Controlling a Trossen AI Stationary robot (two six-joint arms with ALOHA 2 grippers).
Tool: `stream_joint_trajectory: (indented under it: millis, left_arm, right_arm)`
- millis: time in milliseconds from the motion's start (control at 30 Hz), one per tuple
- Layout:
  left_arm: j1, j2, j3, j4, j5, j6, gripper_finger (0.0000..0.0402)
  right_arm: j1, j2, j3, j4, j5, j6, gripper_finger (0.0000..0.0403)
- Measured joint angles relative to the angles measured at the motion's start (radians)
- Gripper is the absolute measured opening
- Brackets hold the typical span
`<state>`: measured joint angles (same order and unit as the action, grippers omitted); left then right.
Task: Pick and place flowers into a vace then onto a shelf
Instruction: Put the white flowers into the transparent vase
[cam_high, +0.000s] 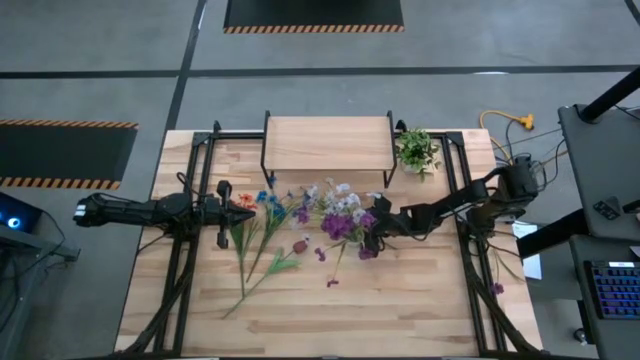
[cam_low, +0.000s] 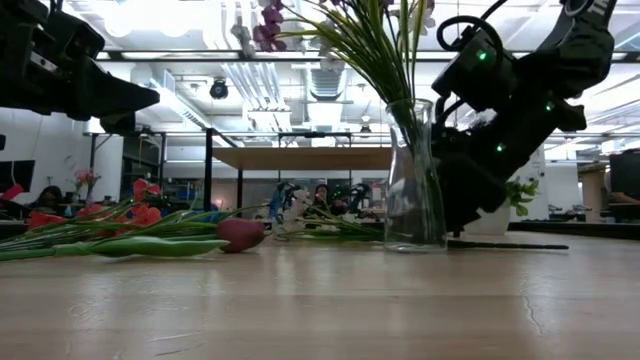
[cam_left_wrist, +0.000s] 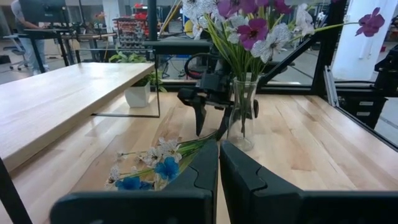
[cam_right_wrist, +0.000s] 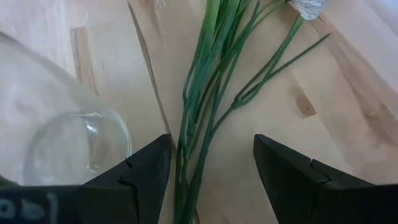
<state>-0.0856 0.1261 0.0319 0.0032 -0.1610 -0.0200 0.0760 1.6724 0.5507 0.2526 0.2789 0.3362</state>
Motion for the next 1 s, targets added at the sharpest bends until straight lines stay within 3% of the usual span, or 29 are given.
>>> stream_joint_trajectory:
  millis: [367, 500, 800, 1000]
  left_arm:
    - [0.0, 0.0, 0.0, 0.0, 0.0, 0.0, 0.0]
    - [0.0, 0.0, 0.0, 0.0, 0.0, 0.0, 0.0]
    - [0.0, 0.0, 0.0, 0.0, 0.0, 0.0, 0.0]
    - [0.0, 0.0, 0.0, 0.0, 0.0, 0.0, 0.0]
  right_arm:
    - [-0.008, -0.006, 0.001, -0.009, -0.004, 0.004, 0.0209]
    - [-0.011, -0.002, 0.002, -0.03, 0.002, 0.022, 0.0167]
    - [-0.012, -0.008, 0.002, -0.07, 0.015, 0.022, 0.0028]
    - [-0.012, -0.069, -0.005, -0.113, 0.014, 0.0, 0.0011]
